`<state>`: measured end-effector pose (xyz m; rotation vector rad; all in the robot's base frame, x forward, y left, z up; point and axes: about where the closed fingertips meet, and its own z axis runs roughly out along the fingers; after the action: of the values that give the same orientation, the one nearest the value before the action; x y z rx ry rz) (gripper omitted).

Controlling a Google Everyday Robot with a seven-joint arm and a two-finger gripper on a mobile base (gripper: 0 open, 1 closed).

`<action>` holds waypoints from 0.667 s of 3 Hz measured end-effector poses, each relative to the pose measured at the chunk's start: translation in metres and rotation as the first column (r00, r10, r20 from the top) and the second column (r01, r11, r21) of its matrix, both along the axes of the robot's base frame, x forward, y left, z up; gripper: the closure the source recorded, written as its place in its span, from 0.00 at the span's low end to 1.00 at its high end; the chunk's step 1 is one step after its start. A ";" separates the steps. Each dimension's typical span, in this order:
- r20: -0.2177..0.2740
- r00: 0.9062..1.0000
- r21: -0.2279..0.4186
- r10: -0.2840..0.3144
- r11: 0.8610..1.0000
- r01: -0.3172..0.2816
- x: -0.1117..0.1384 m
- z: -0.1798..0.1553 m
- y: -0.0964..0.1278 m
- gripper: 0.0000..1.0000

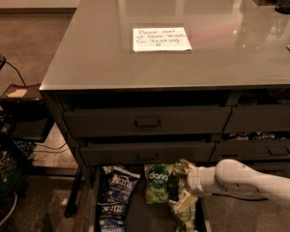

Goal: Pick green rice chip bag from bottom drawer and place on counter

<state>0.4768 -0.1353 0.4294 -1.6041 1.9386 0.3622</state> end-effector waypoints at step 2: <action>-0.054 0.998 0.085 0.016 0.996 -0.011 0.026 -0.089 0.036 0.00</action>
Offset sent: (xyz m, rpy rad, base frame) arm 0.0384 0.0499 -0.1284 0.1283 0.0733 0.0090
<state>0.5026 -0.0990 0.3403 -1.5680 1.9271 0.4919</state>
